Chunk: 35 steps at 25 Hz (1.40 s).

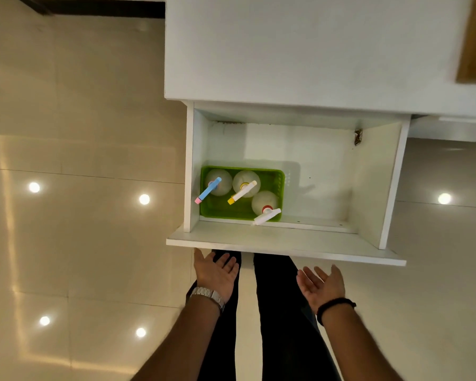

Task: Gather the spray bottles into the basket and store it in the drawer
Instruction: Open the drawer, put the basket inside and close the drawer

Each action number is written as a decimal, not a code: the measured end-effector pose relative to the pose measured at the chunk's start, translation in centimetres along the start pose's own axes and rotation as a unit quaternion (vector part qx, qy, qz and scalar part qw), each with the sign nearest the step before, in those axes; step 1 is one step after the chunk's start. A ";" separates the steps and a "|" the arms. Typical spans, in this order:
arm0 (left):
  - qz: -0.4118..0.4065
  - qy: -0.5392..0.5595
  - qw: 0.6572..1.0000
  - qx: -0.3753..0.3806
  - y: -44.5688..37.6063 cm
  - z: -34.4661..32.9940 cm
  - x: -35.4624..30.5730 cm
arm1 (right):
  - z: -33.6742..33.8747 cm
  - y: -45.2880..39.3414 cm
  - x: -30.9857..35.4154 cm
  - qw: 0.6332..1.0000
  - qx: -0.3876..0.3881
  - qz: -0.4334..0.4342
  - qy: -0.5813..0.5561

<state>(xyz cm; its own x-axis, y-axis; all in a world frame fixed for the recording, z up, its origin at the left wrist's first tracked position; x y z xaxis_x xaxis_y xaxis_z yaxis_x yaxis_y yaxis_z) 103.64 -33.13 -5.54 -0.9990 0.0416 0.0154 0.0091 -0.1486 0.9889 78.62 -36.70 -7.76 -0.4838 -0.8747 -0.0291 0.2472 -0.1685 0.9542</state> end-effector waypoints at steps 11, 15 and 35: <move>0.019 0.082 0.996 -0.027 0.1 -6.1 -2.6 | -5.6 0.4 7.2 0.984 0.018 -0.002 -0.178; 0.010 0.074 0.997 0.022 0.6 -9.4 -3.5 | -7.7 1.8 9.8 0.978 0.043 0.024 -0.205; -0.041 0.040 0.979 0.194 3.0 -26.9 -10.0 | -20.1 6.9 23.9 0.972 0.127 0.100 -0.168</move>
<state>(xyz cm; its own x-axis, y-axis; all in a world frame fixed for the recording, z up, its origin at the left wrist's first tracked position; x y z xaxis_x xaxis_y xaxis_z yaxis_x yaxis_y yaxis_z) 112.46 -60.60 -6.74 -0.9972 -0.0413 -0.0619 -0.0700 0.2387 0.9686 85.62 -67.93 -7.83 -0.7049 -0.6734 0.2228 0.1696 0.1450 0.9748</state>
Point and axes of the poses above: each hand's wrist, its own y-axis away from the middle knuckle, its own z-axis out of the back of the hand, x = y × z, the point moved 7 cm from there along -y, towards the middle knuckle, and after that the axes turned 7 degrees about y, right-handed, at the moved point
